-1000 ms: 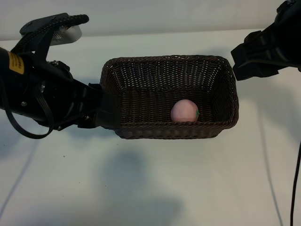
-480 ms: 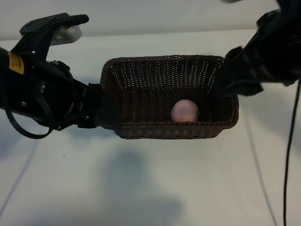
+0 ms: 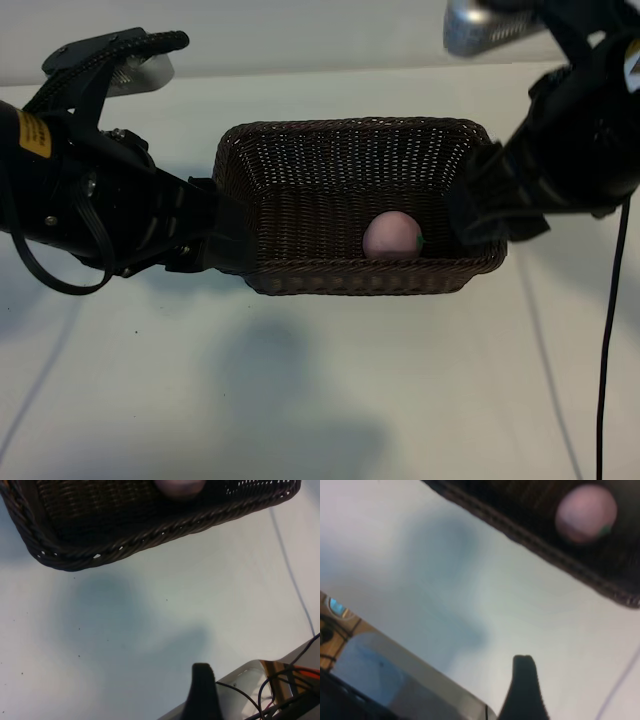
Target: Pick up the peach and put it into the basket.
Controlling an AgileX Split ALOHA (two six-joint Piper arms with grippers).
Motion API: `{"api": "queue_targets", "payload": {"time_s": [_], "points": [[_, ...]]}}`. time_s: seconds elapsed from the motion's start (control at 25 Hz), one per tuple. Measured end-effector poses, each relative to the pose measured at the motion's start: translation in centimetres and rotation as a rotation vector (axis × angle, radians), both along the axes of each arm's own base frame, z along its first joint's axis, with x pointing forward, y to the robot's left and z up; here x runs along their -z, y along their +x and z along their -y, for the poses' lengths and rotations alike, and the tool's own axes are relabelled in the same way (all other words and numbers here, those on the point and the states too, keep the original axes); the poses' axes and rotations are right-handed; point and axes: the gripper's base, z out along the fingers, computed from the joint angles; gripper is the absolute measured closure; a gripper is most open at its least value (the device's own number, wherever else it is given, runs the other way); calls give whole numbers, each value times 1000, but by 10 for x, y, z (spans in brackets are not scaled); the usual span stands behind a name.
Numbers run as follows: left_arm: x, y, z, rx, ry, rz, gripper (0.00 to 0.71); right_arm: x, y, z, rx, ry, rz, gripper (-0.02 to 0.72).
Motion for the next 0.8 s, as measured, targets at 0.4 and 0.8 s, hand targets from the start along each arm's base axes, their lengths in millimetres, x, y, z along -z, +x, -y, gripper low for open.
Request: {"api": "queue_targets", "payload": {"time_s": [0.4, 0.8], "points": [[0, 0, 0, 0, 0, 0, 172, -7, -9, 13, 64, -1, 27, 169], [0, 0, 0, 0, 0, 0, 172, -10, -9, 19, 150, -5, 39, 169]]}}
